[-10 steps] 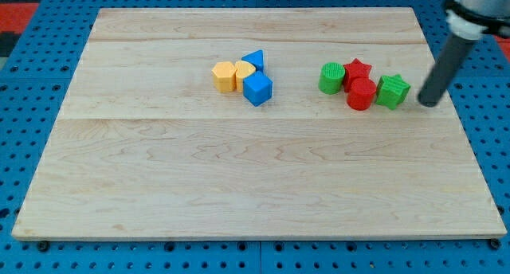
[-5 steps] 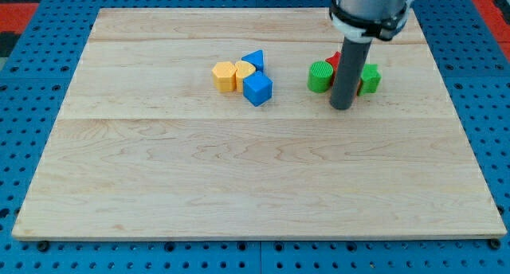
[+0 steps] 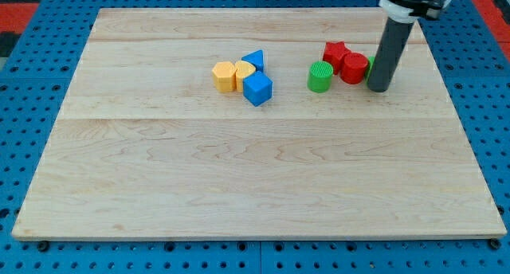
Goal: Push the green star towards top side
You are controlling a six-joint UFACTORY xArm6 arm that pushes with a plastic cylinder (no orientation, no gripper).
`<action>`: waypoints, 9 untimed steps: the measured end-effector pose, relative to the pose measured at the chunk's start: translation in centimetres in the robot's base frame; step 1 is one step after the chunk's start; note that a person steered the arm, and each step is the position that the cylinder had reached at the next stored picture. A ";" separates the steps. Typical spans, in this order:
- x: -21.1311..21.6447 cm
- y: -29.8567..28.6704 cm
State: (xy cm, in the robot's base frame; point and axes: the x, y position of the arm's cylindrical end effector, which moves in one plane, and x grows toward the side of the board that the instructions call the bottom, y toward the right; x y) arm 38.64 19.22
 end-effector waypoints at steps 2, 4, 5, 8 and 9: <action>-1.4 0.7; -7.0 -1.6; -9.2 -1.6; -12.5 -3.0; -12.5 -4.0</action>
State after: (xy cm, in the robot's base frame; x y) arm 26.17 15.19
